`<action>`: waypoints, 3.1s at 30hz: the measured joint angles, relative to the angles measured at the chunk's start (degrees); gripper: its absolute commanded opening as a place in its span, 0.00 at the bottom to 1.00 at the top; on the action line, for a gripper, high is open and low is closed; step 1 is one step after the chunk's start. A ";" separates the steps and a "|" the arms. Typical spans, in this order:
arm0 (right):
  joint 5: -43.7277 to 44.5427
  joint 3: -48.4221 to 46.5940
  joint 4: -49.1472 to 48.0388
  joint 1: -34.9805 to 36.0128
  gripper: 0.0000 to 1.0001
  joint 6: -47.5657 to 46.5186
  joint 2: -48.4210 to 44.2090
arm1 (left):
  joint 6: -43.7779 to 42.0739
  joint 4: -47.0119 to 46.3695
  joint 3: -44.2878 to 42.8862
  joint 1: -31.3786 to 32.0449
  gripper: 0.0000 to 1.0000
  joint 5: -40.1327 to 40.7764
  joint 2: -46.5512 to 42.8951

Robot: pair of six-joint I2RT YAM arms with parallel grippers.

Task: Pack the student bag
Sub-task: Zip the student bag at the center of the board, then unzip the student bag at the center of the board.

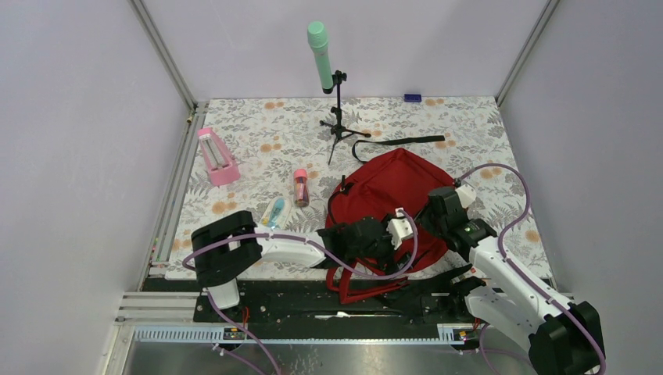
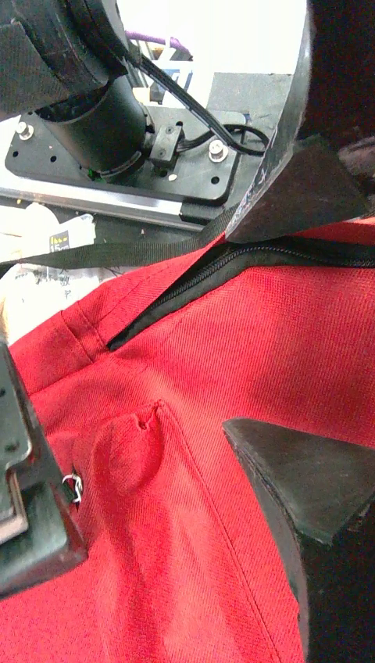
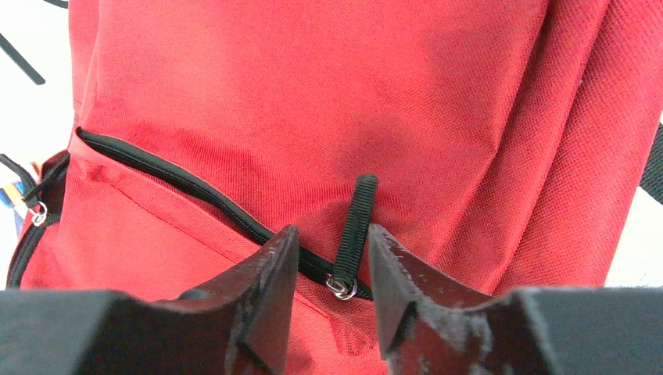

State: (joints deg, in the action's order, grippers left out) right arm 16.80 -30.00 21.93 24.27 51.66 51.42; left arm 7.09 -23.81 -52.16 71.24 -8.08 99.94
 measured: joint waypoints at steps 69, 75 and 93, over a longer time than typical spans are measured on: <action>-4.15 -36.46 -20.50 6.69 0.00 -25.44 48.13 | -1.75 -1.40 1.79 1.07 0.00 -3.74 5.86; -4.33 -40.57 -22.75 6.93 0.05 -27.15 52.35 | -0.87 -1.55 2.16 1.05 0.05 -3.63 5.42; -2.10 -28.55 -6.21 -2.58 0.74 -29.77 25.00 | 9.81 0.59 3.56 0.98 0.95 7.28 -12.83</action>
State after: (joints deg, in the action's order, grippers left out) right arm 14.70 -58.54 15.73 21.69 21.89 76.42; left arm 16.91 -23.22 -48.60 72.23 -0.80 87.11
